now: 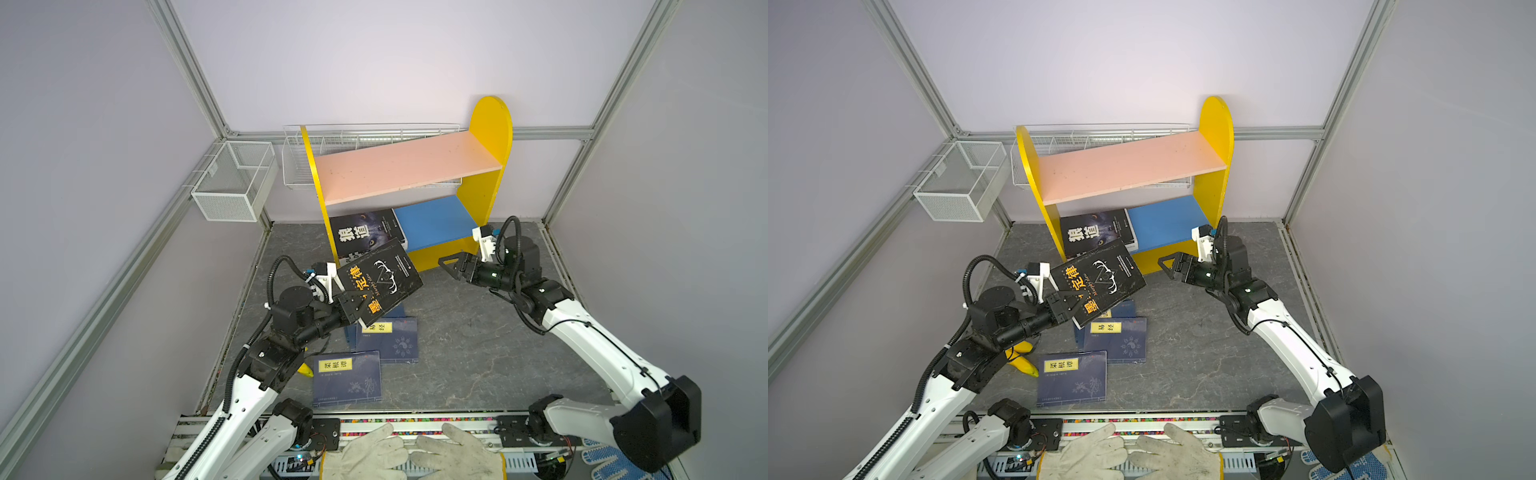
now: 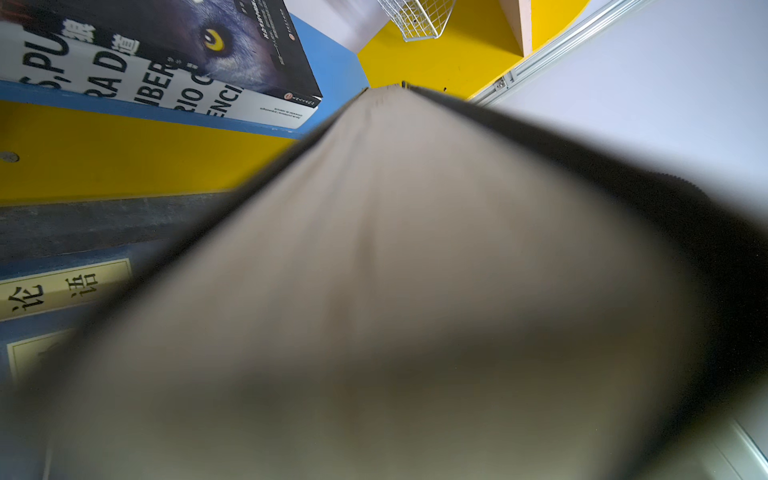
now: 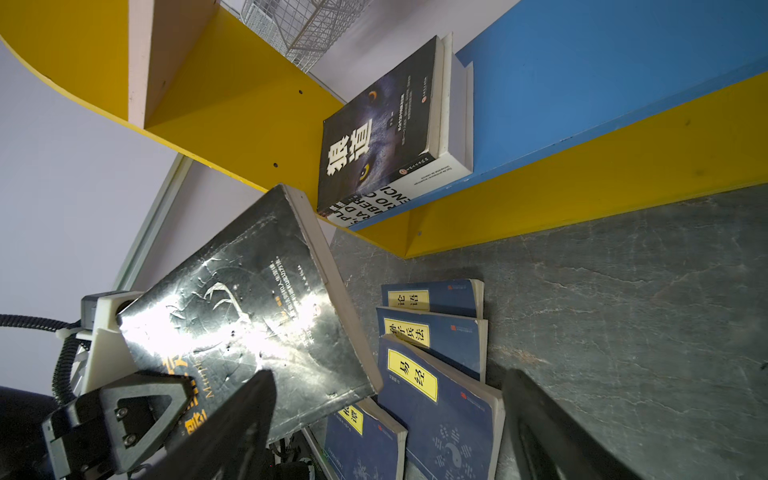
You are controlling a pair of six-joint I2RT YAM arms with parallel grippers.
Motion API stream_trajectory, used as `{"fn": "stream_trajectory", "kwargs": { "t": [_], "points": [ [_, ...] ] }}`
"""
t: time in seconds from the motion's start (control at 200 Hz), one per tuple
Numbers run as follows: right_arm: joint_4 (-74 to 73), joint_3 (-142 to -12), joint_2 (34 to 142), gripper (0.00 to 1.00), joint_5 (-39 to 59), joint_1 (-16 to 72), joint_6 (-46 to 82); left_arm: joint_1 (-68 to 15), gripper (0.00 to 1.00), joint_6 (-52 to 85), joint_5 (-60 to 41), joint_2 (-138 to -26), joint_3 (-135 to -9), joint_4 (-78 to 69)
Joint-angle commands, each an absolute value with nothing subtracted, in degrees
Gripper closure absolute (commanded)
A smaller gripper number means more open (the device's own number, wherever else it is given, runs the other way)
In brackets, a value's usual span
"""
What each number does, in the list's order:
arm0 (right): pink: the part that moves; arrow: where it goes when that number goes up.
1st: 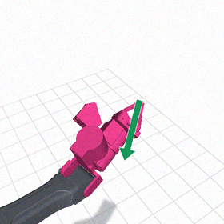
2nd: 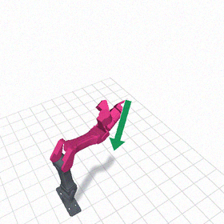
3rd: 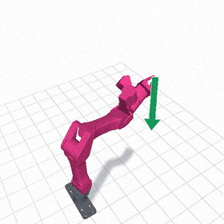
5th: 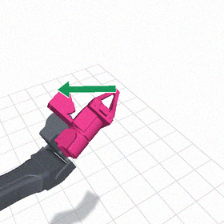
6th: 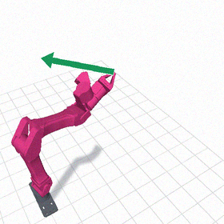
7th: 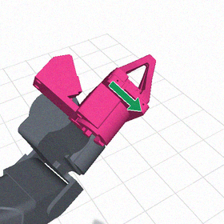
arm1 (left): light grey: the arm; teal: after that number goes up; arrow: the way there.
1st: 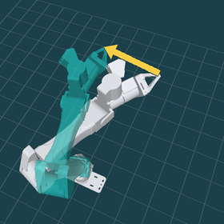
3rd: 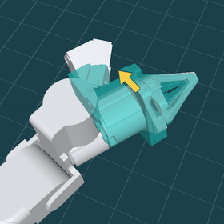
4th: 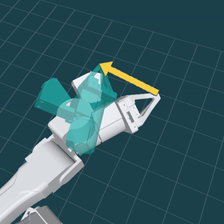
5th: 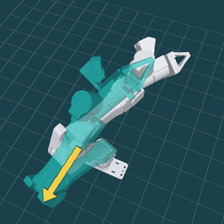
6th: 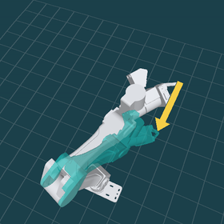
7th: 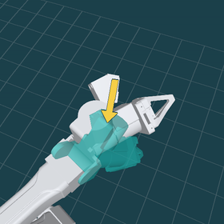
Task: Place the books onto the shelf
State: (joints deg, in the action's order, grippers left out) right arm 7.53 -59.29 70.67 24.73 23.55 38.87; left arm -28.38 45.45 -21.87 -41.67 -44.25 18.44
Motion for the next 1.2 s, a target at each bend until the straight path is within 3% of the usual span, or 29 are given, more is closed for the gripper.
{"fn": "stream_trajectory", "kwargs": {
  "t": [0.0,0.285,0.485,0.675,1.195],
  "points": [
    [9.3,-58.8,68.0,0.12,22.8,22.6,36.6,-28.0,1.00,41.6,-23.4,-41.5,-47.6,18.7],
    [14.5,-57.9,64.1,0.12,21.5,21.4,32.2,-27.9,1.00,34.0,-25.1,-48.3,-53.4,26.5],
    [14.4,-57.6,65.4,0.11,38.0,18.4,29.0,-28.0,1.00,27.9,-27.7,-52.0,-57.2,28.5],
    [15.1,-56.9,64.0,0.11,44.8,17.3,27.1,-28.0,1.00,24.5,-31.1,-56.3,-60.1,28.9],
    [17.1,-54.0,64.9,0.09,45.0,16.9,24.2,-27.5,1.00,24.9,-45.7,-60.0,-63.7,20.1]
  ]
}}
